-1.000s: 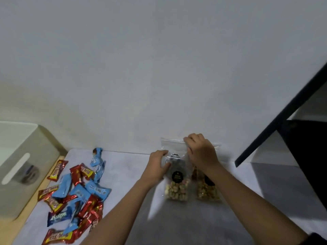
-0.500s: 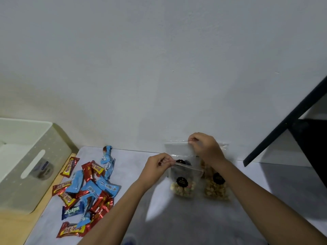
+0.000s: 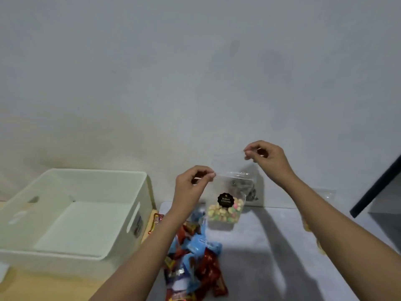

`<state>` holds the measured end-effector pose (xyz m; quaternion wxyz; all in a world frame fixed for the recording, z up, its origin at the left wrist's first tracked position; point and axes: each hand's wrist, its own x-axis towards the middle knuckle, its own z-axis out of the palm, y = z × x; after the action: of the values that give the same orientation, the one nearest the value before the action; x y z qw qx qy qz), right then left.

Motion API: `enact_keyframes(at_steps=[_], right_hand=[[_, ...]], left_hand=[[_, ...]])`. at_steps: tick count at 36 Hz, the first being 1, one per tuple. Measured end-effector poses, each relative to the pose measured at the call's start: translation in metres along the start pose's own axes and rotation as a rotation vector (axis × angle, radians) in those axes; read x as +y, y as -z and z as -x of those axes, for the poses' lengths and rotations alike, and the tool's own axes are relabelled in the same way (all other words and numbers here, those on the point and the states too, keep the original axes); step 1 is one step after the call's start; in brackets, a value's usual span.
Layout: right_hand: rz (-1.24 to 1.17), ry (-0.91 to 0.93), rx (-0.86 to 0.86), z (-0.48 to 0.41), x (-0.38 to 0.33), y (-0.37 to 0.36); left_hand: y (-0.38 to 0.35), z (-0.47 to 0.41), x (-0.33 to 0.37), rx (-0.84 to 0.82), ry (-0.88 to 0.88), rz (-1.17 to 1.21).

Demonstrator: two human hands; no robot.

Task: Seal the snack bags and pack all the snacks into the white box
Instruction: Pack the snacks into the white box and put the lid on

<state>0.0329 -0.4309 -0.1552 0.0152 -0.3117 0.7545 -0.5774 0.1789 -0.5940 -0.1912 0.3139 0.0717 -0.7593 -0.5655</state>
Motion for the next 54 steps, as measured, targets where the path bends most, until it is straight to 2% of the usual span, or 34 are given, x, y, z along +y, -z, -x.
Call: enact_keyframes(at_steps=[6, 12, 22, 32, 39, 47, 54], right_hand=[[-0.158, 0.024, 0.070, -0.002, -0.069, -0.097], [-0.224, 0.037, 0.032, -0.007, -0.124, -0.197], [-0.154, -0.021, -0.123, -0.017, -0.133, -0.318], [0.149, -0.139, -0.210, -0.011, -0.068, -0.347], [0.325, -0.146, -0.142, -0.026, -0.041, -0.344], [0.451, -0.211, -0.232, -0.042, -0.018, -0.353], [0.548, -0.144, -0.235, -0.050, -0.001, -0.362]], left_hand=[[0.124, -0.011, 0.021, 0.015, -0.090, -0.029], [0.233, -0.012, 0.022, 0.091, -0.096, -0.059], [0.337, 0.007, -0.040, 0.292, 0.074, -0.047], [0.330, 0.013, -0.113, 0.162, 0.271, -0.013], [0.296, -0.007, -0.147, 0.045, 0.393, 0.055], [0.279, -0.022, -0.176, 0.113, 0.509, 0.076], [0.276, -0.033, -0.201, 0.186, 0.549, 0.069]])
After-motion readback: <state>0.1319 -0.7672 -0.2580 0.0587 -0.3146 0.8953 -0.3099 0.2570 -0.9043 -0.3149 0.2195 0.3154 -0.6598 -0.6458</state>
